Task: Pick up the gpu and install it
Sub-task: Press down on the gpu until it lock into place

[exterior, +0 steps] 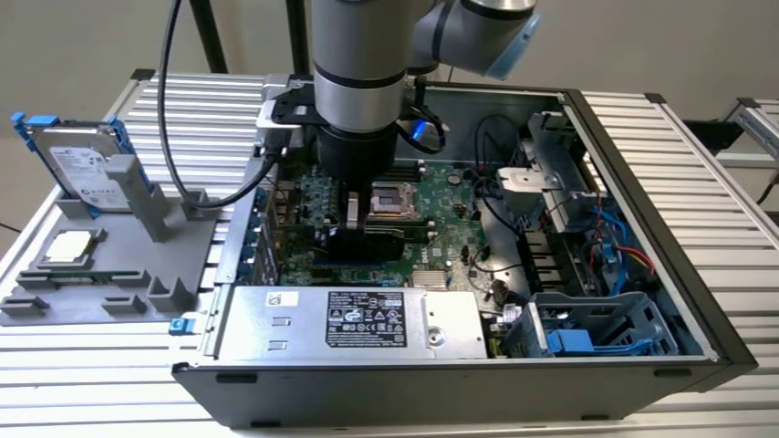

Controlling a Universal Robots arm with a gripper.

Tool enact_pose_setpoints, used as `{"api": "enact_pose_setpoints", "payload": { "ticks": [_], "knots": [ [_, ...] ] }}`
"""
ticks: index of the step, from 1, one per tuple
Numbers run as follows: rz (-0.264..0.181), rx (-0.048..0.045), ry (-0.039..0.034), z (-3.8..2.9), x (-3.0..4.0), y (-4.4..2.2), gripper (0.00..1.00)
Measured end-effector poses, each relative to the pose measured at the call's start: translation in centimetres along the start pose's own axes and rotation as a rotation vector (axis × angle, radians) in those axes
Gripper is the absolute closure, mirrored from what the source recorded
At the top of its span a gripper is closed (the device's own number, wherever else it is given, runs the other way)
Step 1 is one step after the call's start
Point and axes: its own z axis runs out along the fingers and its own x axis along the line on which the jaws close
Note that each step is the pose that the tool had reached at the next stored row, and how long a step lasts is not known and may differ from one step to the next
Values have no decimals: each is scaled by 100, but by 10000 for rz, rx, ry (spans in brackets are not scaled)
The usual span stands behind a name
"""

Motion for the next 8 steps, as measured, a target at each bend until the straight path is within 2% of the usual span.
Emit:
{"api": "enact_pose_setpoints", "payload": {
  "ticks": [8],
  "knots": [
    [-1,-2,7,24,1,0,100]
  ]
}}
